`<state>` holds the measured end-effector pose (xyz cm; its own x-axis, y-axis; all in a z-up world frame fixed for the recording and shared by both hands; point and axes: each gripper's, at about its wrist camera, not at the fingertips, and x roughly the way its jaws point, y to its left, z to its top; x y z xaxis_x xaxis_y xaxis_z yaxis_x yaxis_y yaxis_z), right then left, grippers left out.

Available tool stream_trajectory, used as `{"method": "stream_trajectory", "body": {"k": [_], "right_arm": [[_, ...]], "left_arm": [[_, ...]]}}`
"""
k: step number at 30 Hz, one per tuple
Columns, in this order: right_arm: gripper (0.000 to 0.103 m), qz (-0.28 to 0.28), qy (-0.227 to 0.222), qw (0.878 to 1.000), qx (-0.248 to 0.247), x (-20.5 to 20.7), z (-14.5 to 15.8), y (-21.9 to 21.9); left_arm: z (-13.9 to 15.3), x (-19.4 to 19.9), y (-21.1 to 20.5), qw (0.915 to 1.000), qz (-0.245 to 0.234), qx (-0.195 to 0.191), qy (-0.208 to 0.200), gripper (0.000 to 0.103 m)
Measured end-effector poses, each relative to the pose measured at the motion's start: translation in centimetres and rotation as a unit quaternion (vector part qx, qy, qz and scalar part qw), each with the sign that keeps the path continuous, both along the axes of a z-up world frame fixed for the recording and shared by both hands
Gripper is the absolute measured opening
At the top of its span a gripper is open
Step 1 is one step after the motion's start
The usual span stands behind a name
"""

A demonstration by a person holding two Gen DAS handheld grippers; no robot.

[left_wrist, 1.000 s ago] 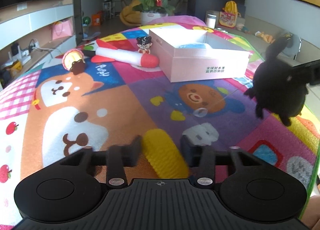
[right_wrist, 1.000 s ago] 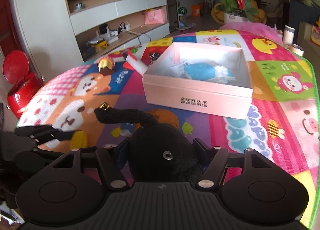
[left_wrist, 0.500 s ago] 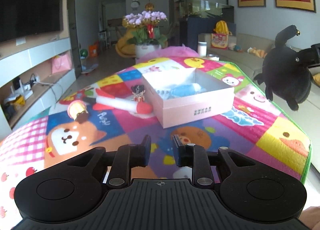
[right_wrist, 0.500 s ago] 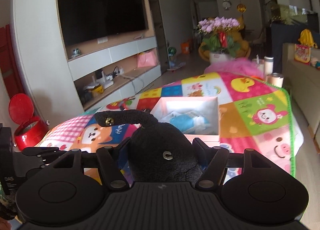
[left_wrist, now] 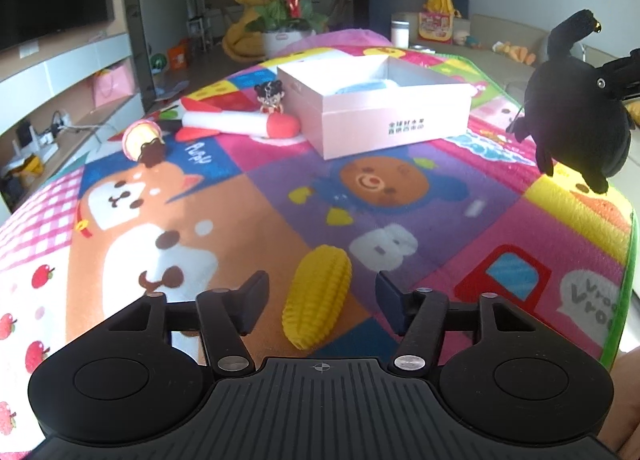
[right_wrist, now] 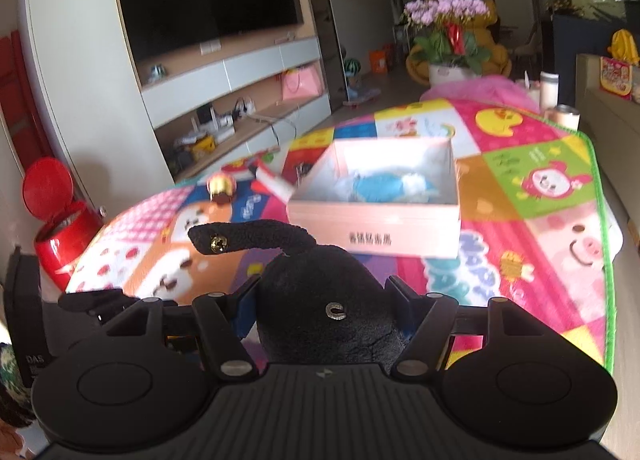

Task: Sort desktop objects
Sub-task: 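Grasp the yellow corn toy with the left gripper, then drop the plush cat into the pink box with the right gripper while the left drops the corn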

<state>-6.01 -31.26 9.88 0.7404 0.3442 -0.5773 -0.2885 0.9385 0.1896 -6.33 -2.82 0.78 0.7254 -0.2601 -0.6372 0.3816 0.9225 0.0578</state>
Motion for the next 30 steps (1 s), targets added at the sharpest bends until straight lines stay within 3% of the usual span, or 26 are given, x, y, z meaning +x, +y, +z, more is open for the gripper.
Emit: {"method": "stream_trajectory", "body": {"k": [2,9,13,18,19,20,22,24,26,30], "right_arm": [[0.066,0.000,0.005,1.000,0.000,0.2,-0.3,0.1],[0.066,-0.006,-0.004,1.000,-0.002,0.3,0.2,-0.4],[0.066,-0.034,-0.042,0.999,0.005,1.3,2.3,-1.9],[0.066,-0.083,-0.108,0.990,0.044,3.8,7.1,-4.7],[0.066,-0.089,-0.119,0.988,0.049,4.4,7.9,-5.2],[0.066,-0.094,-0.127,0.986,0.052,5.0,8.5,-5.6],[0.066,-0.108,-0.138,0.983,0.049,6.4,9.5,-6.1],[0.066,-0.121,-0.139,0.982,0.039,8.0,10.0,-6.4],[0.066,-0.127,-0.130,0.983,0.030,9.7,9.9,-6.6],[0.066,-0.118,-0.100,0.987,0.036,14.3,9.0,-5.7]], "left_arm": [[-0.3,0.2,-0.1,1.0000,0.002,0.004,0.005,0.036],[1.5,0.5,-0.5,0.9998,-0.009,-0.014,-0.013,0.036],[6.3,2.7,-2.5,0.9960,-0.033,-0.016,-0.082,0.036],[11.1,8.4,-6.7,0.9840,-0.061,-0.018,-0.166,0.037],[11.3,9.7,-7.4,0.9830,-0.064,-0.023,-0.170,0.043],[11.2,11.2,-8.0,0.9837,-0.067,-0.026,-0.165,0.060],[10.6,13.4,-8.3,0.9861,-0.051,-0.034,-0.154,0.073],[9.4,14.0,-7.2,0.9882,-0.028,-0.050,-0.142,0.079],[7.7,13.5,-5.4,0.9901,-0.010,-0.067,-0.123,0.093],[4.3,11.8,-1.8,0.9934,0.027,-0.074,-0.083,0.096]]}}
